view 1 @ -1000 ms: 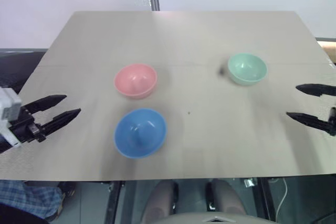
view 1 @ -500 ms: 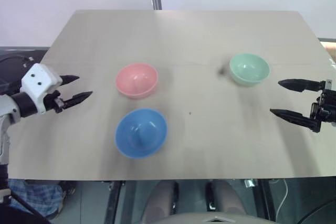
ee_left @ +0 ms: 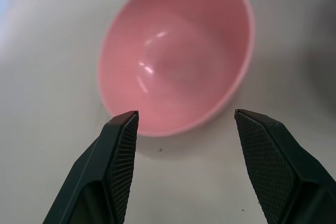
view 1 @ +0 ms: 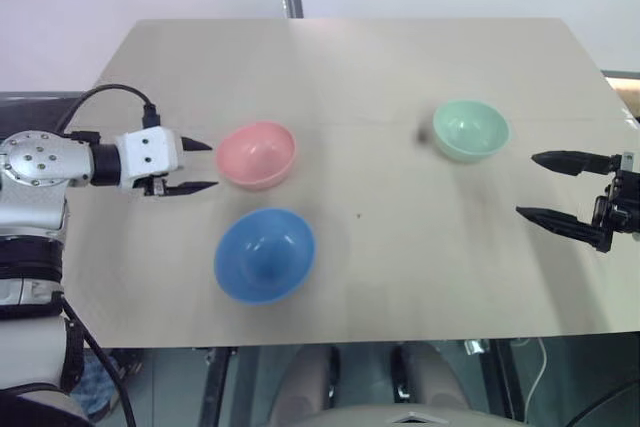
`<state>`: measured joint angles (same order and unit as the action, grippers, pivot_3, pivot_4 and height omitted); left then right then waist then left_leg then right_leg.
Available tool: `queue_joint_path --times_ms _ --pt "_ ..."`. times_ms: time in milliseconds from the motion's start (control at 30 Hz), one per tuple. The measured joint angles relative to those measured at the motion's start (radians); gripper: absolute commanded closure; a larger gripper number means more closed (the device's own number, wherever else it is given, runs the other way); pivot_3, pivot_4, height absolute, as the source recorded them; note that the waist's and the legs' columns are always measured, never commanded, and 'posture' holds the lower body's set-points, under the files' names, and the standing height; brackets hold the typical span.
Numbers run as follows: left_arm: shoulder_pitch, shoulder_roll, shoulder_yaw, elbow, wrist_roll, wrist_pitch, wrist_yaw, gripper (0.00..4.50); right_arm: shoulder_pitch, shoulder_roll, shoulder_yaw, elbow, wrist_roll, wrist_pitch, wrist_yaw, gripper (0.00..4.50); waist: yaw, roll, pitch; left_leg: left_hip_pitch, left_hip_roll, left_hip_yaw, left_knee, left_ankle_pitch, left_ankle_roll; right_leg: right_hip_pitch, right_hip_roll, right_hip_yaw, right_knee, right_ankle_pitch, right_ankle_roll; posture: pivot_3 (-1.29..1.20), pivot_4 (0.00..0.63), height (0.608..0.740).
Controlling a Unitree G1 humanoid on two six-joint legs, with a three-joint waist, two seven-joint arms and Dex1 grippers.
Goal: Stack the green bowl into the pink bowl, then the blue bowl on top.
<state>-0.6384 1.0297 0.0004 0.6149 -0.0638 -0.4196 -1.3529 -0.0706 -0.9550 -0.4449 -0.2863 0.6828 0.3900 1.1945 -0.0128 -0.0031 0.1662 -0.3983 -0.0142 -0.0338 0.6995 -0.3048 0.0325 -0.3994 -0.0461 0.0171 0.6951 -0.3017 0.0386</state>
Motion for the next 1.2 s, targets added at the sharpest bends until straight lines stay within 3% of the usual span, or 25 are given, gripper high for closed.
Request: queue_joint_path --times_ms 300,400,533,567,1200 --pt "-0.230 -0.070 -0.167 0.273 0.177 -0.158 -0.023 1.39 -0.003 0.000 0.000 0.004 -0.007 -0.002 -0.005 0.09 0.001 -0.001 0.000 -0.001 0.000 -0.001 0.003 -0.001 0.002 0.001 0.004 -0.001 0.001 0.000 0.000 0.00 0.150 0.740" --pt "-0.272 -0.095 -0.179 0.316 0.193 -0.186 -0.023 2.23 -0.003 0.000 -0.001 0.004 -0.008 -0.002 -0.005 0.00 0.000 -0.001 0.001 -0.001 0.000 -0.001 0.003 -0.001 0.002 0.001 0.005 -0.001 0.001 0.000 0.000 0.00 0.150 0.740" --pt "-0.294 -0.112 -0.189 0.340 0.194 -0.208 -0.039 4.15 -0.003 0.000 -0.001 0.005 -0.009 -0.002 -0.006 0.00 -0.001 -0.001 0.001 -0.001 0.000 -0.001 0.003 -0.001 0.002 0.001 0.004 -0.001 0.001 0.000 0.000 0.00 0.150 0.740" --pt "-0.294 -0.115 -0.191 0.344 0.194 -0.212 -0.041 4.44 -0.003 0.000 -0.001 0.005 -0.010 -0.002 -0.007 0.00 -0.001 -0.001 0.001 -0.001 0.000 -0.001 0.003 -0.001 0.002 0.001 0.005 -0.001 0.001 0.000 0.000 0.00 0.150 0.740" --pt "-0.331 -0.144 -0.191 0.295 0.121 -0.245 -0.131 4.44 -0.016 0.000 0.001 0.014 -0.013 -0.003 -0.005 0.00 0.004 -0.002 0.001 -0.001 0.000 -0.001 0.004 0.001 -0.001 0.001 0.004 -0.002 0.001 0.000 0.000 0.00 0.150 0.740"
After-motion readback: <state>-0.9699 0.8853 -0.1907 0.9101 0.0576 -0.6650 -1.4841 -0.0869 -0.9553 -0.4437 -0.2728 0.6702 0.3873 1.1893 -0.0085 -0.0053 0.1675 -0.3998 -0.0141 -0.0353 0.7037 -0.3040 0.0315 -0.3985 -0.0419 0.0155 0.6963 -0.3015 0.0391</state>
